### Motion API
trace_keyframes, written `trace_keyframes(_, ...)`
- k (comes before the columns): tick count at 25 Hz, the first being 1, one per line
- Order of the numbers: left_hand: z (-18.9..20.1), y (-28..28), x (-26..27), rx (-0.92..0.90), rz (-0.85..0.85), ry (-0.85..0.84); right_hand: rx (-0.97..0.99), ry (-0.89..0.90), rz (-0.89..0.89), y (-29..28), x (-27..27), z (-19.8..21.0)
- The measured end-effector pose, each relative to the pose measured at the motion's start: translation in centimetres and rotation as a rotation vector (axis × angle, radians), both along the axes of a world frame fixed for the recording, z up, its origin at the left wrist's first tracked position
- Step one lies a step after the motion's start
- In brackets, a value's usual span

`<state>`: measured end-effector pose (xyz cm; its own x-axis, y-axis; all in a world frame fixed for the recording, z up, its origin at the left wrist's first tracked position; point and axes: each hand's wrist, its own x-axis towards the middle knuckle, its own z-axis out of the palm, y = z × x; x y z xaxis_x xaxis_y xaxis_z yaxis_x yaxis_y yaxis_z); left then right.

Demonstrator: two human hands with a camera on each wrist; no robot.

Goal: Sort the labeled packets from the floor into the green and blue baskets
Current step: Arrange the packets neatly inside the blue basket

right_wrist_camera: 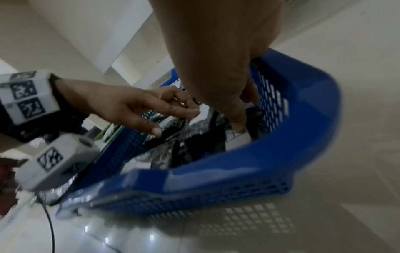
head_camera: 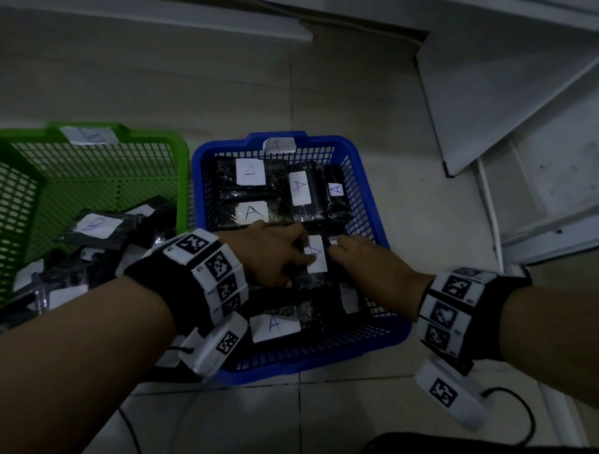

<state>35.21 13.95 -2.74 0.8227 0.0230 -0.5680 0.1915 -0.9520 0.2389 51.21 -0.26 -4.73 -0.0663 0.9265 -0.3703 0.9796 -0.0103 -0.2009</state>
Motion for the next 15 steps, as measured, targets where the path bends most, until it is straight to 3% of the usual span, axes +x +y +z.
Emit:
trace_keyframes(2,-0.1,-0.1,0.1,-0.036,0.011,0.003,0.046,0.097,-0.033,-0.2,0.3,-0.3)
trace_keyframes(5,0.2,0.3,0.0,-0.104,0.053,-0.034,-0.007,0.057,-0.079,-0.2,0.5,-0.3)
trace_keyframes(8,0.7,0.1,-0.1,-0.118,-0.027,-0.105,-0.070,0.066,-0.083,0.6,0.7,0.9)
trace_keyframes(10,0.5,-0.2,-0.1,-0.082,-0.094,-0.079,-0.129,0.088,-0.013,0.5,0.8,1.9)
trace_keyframes(13,0.1,-0.2,0.1,-0.061,-0.100,0.034,-0.378,-0.074,0.205,-0.4,0.4,2.7)
trace_keyframes(15,0.0,-0.2,0.1,-0.076,-0.089,0.082,-0.437,-0.166,0.268,-1.3,0.0,2.1)
